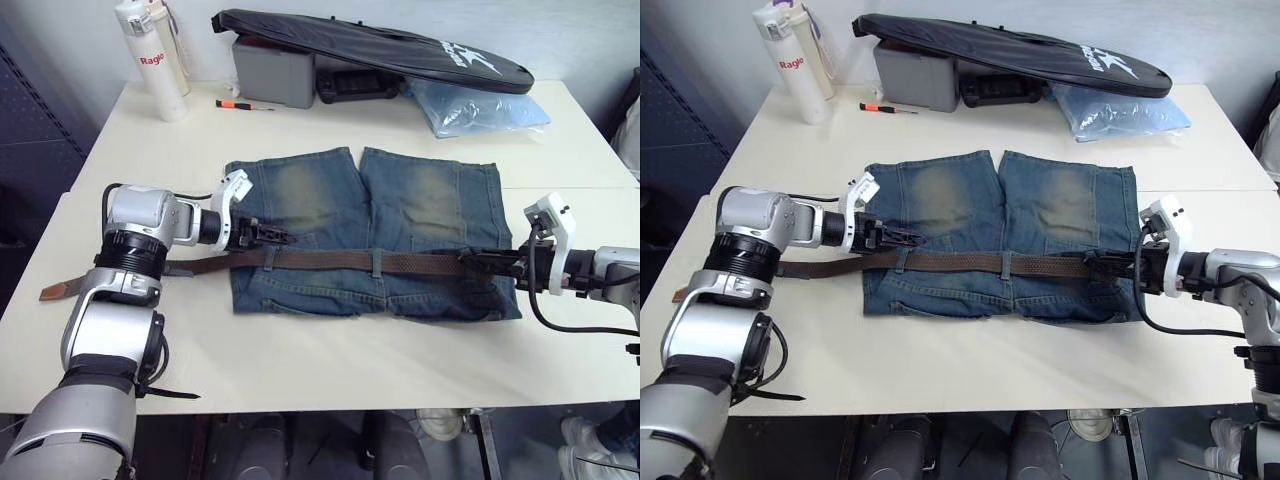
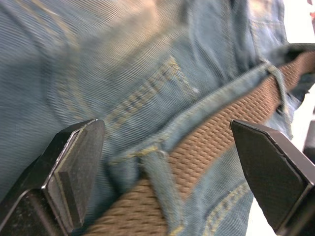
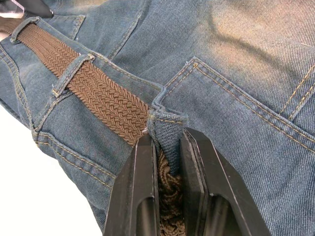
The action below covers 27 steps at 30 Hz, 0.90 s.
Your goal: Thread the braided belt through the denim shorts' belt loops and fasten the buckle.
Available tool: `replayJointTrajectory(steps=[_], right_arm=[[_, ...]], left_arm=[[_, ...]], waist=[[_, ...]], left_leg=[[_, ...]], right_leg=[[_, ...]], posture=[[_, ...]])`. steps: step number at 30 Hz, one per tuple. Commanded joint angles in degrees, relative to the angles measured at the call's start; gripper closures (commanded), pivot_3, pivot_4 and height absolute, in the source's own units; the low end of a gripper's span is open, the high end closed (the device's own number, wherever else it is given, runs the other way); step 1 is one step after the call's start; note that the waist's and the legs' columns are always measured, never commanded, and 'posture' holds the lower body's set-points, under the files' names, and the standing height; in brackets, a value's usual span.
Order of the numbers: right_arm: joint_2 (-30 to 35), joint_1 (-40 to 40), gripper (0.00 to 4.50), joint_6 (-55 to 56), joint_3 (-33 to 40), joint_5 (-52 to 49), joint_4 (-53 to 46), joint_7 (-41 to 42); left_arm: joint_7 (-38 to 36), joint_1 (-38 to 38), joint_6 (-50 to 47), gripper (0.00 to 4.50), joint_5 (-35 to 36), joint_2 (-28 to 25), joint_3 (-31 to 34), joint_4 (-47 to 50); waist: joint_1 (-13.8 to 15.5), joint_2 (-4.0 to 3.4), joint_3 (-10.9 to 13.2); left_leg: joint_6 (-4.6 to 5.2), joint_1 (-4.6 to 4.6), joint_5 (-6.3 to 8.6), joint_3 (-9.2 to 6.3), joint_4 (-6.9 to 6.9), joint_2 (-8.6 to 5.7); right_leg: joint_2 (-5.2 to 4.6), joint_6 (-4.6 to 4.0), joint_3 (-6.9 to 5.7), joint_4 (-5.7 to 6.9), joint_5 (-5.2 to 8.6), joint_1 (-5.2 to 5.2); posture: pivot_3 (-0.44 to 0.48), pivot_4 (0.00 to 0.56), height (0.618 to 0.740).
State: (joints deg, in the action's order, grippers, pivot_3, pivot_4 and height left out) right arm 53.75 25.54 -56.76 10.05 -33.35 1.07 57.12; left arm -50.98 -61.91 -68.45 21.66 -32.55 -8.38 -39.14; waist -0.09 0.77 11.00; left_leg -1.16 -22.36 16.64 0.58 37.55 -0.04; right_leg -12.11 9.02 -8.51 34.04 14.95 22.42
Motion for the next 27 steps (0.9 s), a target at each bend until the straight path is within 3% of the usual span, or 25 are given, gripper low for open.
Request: replayJointTrajectory(steps=[1,8,11,14,20,23,27], right_arm=[[-0.39,0.41,4.30,0.25,1.85,-1.32,-1.27,-0.40],[-0.54,0.54,4.30,0.32,1.44,-1.45,-1.19,-0.55],[-0.59,0.54,4.30,0.33,1.29,-1.42,-1.12,-0.59],[-0.68,0.51,4.30,0.24,1.18,-1.46,-1.20,-0.62],[-0.72,0.61,4.30,0.37,0.94,-1.32,-0.96,-0.57],[-0.66,0.79,4.30,0.55,0.73,-1.12,-0.75,-0.51],[-0.52,0.83,4.30,2.20,0.47,-0.28,-0.80,-0.50]], left_arm=[[-4.16,2.21,-4.40,0.00,0.92,-1.85,-3.10,5.77],[-6.41,4.20,-8.08,0.00,2.70,-2.49,-3.09,10.25],[-6.20,3.89,-9.05,0.79,3.28,-2.19,-2.06,10.16],[-6.28,3.66,-9.35,1.86,3.42,-2.28,-1.71,10.17],[-6.59,3.90,-9.85,4.45,4.04,-2.51,-1.23,11.36],[-6.25,4.18,-9.32,4.50,4.45,-2.49,-0.31,12.46],[-6.43,5.26,-1.58,4.50,2.67,-3.74,0.33,14.67]], waist=[[0.02,0.00,0.00],[0.09,0.00,0.00],[0.09,0.00,0.00],[0.08,0.00,0.00],[0.08,0.00,0.00],[0.09,0.00,0.00],[0.09,0.00,0.00]], left_leg=[[0.00,-0.02,0.00,0.01,-0.01,0.00],[0.03,-0.01,0.02,0.06,0.01,0.00],[0.03,-0.01,0.02,0.06,0.01,0.00],[0.04,-0.03,0.02,0.06,0.00,0.00],[0.04,-0.03,0.02,0.07,0.01,0.00],[0.04,-0.03,0.02,0.07,0.01,0.00],[0.04,-0.03,0.02,0.07,0.02,0.00]], right_leg=[[0.00,0.00,0.01,-0.01,0.00,0.02],[0.00,0.01,0.07,0.00,-0.01,0.04],[0.00,0.02,0.07,0.00,-0.01,0.04],[0.00,0.02,0.07,-0.01,-0.01,0.05],[0.00,0.02,0.07,-0.01,-0.01,0.05],[0.00,0.03,0.07,-0.01,-0.02,0.05],[0.00,0.03,0.07,-0.01,-0.02,0.05]], posture=[[0.000,0.150,0.740],[0.000,0.150,0.740],[0.000,0.150,0.740],[0.000,0.150,0.740],[0.000,0.150,0.740],[0.000,0.150,0.740],[0.000,0.150,0.740]])
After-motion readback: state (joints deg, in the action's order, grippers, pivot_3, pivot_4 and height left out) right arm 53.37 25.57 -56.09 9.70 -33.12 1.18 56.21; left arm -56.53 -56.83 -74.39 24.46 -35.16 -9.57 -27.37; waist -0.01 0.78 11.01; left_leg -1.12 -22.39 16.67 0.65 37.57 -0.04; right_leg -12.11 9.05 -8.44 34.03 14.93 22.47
